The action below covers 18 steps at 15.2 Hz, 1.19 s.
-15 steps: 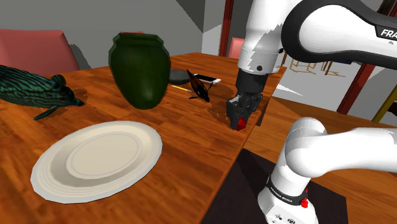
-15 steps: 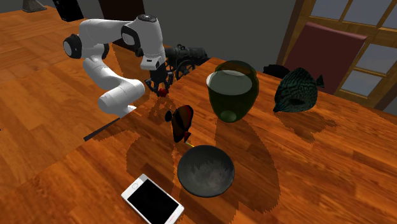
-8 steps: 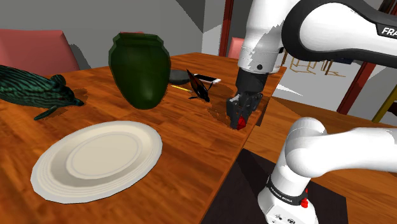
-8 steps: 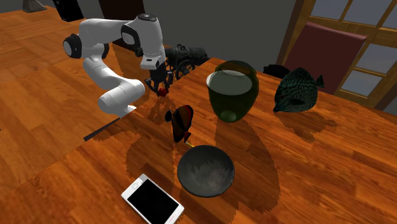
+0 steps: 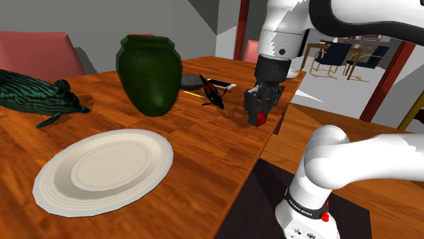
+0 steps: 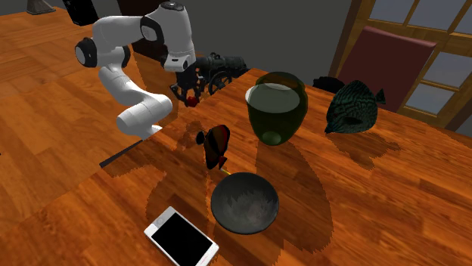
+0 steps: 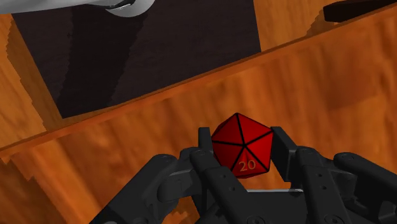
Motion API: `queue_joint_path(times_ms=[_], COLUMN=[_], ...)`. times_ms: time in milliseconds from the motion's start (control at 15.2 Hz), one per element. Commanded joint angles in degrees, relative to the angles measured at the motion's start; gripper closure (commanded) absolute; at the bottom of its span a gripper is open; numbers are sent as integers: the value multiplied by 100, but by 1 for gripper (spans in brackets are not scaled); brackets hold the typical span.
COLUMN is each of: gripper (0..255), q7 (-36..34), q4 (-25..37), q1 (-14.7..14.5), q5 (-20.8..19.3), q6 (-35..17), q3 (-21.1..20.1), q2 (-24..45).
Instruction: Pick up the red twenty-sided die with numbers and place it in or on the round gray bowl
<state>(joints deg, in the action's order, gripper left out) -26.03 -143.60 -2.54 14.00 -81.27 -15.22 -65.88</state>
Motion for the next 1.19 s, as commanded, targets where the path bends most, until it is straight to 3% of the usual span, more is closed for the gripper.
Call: queue_joint_path(times_ms=[0, 858, 1122], gripper=[255, 255, 255], q7=[-8, -59, 247], q4=[183, 1446, 1641], q1=[17, 122, 282], q5=[-31, -198, -457], q6=[114, 808, 372], q3=[29, 183, 372], q2=[70, 639, 1304])
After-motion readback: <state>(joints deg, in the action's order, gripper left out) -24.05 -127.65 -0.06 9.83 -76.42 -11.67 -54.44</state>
